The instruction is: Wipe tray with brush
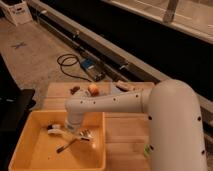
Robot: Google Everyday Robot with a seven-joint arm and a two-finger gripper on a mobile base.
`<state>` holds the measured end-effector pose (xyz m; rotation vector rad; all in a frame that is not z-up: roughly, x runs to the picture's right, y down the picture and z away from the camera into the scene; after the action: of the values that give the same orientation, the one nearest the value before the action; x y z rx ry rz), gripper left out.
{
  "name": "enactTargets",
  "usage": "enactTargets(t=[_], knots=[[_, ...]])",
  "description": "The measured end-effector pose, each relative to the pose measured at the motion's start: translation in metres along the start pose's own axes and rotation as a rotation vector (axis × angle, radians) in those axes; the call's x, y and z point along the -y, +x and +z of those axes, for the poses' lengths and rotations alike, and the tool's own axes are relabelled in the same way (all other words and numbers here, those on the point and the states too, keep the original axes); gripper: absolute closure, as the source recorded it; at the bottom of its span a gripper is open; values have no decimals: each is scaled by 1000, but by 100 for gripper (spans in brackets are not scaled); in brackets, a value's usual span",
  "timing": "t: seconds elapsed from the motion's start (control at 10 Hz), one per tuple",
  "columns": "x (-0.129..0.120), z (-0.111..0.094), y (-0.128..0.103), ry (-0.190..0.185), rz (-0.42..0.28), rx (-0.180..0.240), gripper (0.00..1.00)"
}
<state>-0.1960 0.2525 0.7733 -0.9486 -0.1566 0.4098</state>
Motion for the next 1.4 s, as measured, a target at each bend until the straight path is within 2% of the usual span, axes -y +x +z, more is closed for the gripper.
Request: enactTargets(t=[0.2,0.4,0.7,0.9,1.1,1.4], knots=[[-15,11,-6,-21,-26,6,100],[-47,28,-6,-61,-44,-2,100],[-75,43,16,-101,-12,-13,100],[-71,34,41,-89,27,-25,100],[-46,11,68,-49,78,-43,100],[-4,-9,68,-2,100,-55,100]])
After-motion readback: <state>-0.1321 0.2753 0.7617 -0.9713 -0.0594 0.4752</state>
